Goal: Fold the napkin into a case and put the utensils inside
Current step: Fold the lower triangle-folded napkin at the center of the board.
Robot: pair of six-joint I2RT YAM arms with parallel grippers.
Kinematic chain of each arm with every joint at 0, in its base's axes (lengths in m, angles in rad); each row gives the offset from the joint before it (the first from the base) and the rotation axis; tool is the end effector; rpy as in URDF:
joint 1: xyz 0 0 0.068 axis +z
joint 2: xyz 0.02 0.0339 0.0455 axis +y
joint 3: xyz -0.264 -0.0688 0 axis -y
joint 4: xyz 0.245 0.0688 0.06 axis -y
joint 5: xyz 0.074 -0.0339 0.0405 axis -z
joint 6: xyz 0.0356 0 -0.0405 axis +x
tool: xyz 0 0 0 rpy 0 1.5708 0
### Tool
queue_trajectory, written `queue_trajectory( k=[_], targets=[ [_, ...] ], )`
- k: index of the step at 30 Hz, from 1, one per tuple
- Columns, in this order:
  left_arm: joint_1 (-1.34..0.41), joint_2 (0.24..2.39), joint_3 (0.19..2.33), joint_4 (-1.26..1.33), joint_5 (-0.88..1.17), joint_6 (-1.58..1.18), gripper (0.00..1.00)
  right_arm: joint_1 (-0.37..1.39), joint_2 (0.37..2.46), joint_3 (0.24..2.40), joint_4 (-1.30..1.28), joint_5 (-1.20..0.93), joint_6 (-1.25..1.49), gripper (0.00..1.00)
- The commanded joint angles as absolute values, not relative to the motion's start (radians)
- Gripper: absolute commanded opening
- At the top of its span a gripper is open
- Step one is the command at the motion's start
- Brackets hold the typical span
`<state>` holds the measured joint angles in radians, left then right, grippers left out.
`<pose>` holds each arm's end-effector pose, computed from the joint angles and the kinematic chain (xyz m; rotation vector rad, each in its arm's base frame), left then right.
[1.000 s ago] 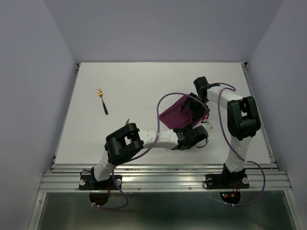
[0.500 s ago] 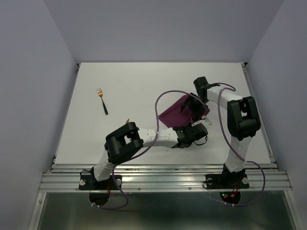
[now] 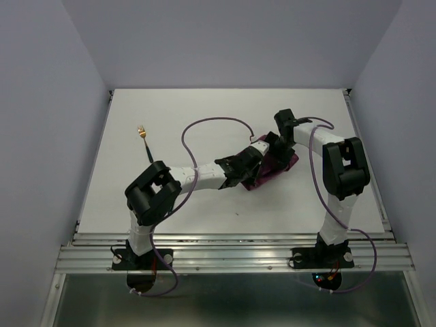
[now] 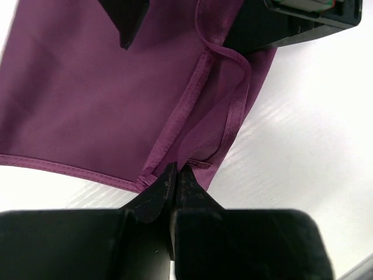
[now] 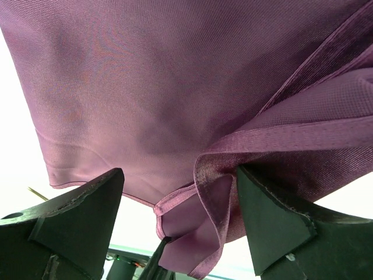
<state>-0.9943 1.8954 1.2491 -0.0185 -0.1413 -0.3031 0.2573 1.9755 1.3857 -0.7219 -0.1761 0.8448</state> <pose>0.2342 -0.3510 0.1967 0.6996 2.1752 -0.5428 0.3745 0.1050 0.1644 0.8308 2.8650 0.4278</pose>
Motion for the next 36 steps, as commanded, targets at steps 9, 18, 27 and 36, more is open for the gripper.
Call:
queue_trajectory(
  k=[9,18,27,36],
  targets=[
    [-0.951,1.81,1.138,0.087,0.098,-0.494,0.44,0.265,2.011,1.345,-0.672,-0.077,0.798,0.83],
    [-0.951,1.714,1.052,0.1,0.106,-0.549,0.75,0.265,1.99,1.344,-0.67,-0.074,0.784,0.83],
    [-0.951,1.678,1.052,0.132,0.113,-0.565,0.84,0.265,1.994,1.347,-0.667,-0.081,0.781,0.84],
    [-0.953,1.762,1.167,0.087,0.115,-0.566,0.95,0.265,1.999,1.353,-0.667,-0.084,0.779,0.84]
  ],
)
